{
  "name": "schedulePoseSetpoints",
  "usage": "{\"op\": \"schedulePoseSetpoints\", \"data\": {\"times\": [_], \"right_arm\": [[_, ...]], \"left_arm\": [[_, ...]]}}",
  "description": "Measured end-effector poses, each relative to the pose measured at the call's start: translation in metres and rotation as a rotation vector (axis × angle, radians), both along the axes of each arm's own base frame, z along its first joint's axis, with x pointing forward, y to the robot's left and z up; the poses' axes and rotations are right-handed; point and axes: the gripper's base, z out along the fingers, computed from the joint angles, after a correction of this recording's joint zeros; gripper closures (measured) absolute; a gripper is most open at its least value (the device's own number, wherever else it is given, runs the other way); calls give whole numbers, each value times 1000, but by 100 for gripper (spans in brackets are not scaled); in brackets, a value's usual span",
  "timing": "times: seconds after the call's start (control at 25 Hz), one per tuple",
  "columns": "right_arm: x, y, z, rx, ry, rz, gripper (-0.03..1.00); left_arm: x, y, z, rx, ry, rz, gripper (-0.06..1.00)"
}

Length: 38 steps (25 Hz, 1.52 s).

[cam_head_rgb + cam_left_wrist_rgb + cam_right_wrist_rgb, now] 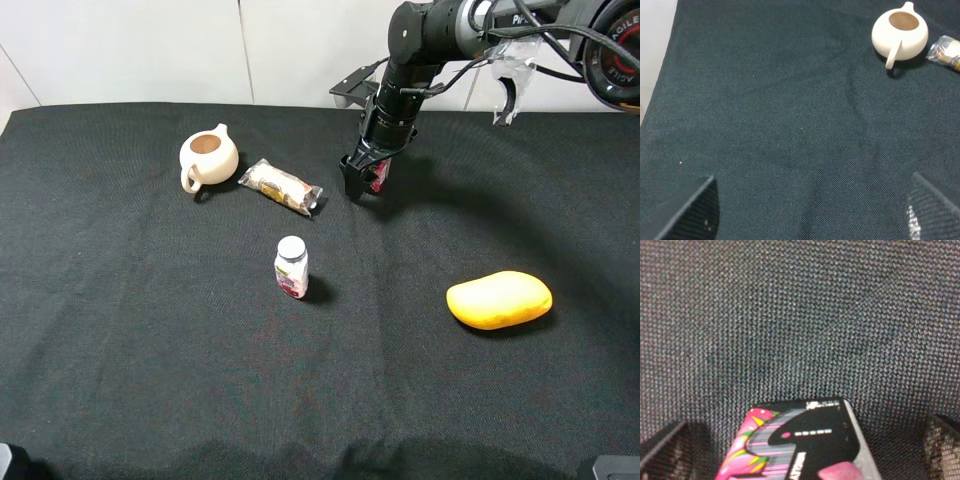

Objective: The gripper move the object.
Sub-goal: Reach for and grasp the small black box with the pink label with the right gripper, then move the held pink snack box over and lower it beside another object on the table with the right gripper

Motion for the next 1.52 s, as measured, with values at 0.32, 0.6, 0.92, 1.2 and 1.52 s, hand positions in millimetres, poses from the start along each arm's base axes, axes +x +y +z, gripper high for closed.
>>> {"op": "schedulePoseSetpoints", "data": {"times": [0.32, 0.6, 0.92, 1.2, 1.52], "right_arm": [[0, 0, 0, 3, -2, -17, 48], [1, 1, 0, 11, -1, -40, 63], [1, 1, 1, 9, 3, -40, 63], [-3, -1, 10, 1, 25, -36, 63], [-3, 1, 47, -3, 82, -21, 63]], "left_arm": [[0, 0, 0, 0, 0, 0, 15], [0, 0, 0, 0, 0, 0, 15], [0, 0, 0, 0, 0, 0, 15], [0, 0, 0, 0, 0, 0, 15], [0, 0, 0, 0, 0, 0, 15]]}}
